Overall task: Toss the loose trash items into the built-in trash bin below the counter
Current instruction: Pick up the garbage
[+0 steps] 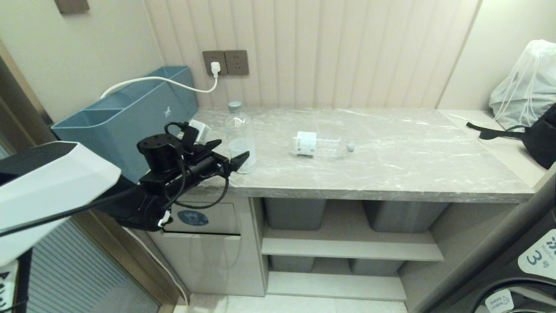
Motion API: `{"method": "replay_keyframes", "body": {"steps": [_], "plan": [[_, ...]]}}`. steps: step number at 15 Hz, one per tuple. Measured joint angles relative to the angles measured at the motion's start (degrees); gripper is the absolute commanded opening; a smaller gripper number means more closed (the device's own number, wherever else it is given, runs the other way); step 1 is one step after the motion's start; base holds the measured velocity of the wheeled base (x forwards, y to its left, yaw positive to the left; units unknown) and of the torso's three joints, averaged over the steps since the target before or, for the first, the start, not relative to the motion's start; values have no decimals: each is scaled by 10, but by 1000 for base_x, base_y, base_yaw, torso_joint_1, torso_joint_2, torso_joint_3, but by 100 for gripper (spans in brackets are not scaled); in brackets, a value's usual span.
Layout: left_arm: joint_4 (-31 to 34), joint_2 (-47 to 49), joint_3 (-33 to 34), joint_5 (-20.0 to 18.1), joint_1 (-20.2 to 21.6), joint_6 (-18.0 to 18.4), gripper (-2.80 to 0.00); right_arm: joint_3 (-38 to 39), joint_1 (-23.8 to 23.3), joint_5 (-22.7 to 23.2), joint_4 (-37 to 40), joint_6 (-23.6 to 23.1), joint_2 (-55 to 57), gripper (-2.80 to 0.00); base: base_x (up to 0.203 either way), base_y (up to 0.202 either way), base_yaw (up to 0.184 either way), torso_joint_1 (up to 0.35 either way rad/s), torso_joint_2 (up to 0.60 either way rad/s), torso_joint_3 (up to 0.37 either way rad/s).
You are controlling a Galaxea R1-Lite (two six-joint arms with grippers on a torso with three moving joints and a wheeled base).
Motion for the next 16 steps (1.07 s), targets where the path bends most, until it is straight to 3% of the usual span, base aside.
{"method": "replay_keyframes", "body": {"steps": [8,12,13,16], "plan": [[7,53,-101,0,-6,-20,0,0,0,0,0,0,0,-280,0,0,0,0,0,0],[44,73,-152,0,-12,-26,0,0,0,0,0,0,0,-280,0,0,0,0,0,0],[45,78,-161,0,-14,-29,-280,0,0,0,0,0,0,-280,0,0,0,0,0,0],[45,85,-175,0,-16,-31,-280,0,0,0,0,0,0,-280,0,0,0,0,0,0]]}}
